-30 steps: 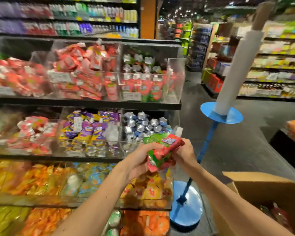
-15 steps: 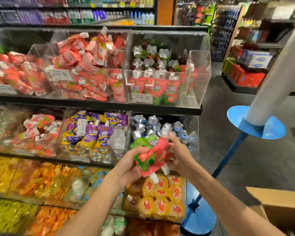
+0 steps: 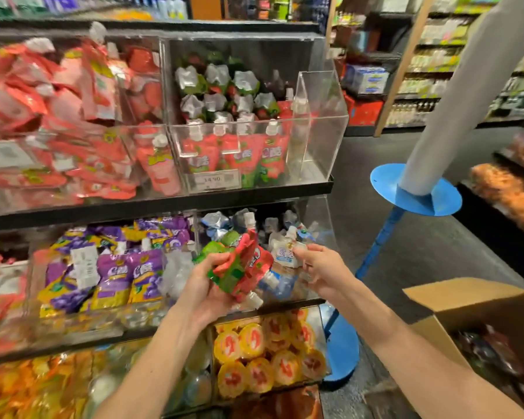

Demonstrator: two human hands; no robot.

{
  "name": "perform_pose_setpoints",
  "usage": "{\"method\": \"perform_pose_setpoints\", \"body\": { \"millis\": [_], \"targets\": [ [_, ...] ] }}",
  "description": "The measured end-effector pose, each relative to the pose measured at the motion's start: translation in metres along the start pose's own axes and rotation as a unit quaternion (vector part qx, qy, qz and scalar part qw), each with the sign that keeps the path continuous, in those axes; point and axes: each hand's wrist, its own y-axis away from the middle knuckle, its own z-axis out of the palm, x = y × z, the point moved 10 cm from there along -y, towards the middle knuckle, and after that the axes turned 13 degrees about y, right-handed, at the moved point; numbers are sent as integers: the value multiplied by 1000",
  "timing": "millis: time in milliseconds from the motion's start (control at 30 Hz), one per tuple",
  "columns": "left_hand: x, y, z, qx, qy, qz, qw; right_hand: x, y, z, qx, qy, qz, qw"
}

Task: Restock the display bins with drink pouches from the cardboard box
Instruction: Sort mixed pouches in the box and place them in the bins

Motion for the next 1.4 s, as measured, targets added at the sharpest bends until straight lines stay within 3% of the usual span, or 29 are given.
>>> {"method": "perform_pose_setpoints", "body": {
  "millis": [200,400,533,733,933,1133,1233,1400],
  "targets": [
    [-24,-11,14,-33,-4,-33,999,3,-12,23,-6,-82,18,996],
    [-12,-20,26,-43,4,29,999,-8,7,44,-254,33,-18,966],
    [-10,-21,40,-56,30,54,997,-16,2,34,-288,-7,-37,957],
    [-10,-16,30,-39,11,63,997,-29,-22,24,-242,-13,-92,966],
    [-13,-7,15,-20,-12,53,998,-39,-56,41,-208,-59,-73,974],
    [-13,-4,7,-11,-31,56,998,-40,-100,31,-43,-87,-52,994],
    [-14,-4,3,-7,-33,53,998,-44,-108,31,11,-48,-60,997],
    [-15,-7,-5,16,-15,49,999,-62,-113,27,103,136,-140,975]
  ]
}}
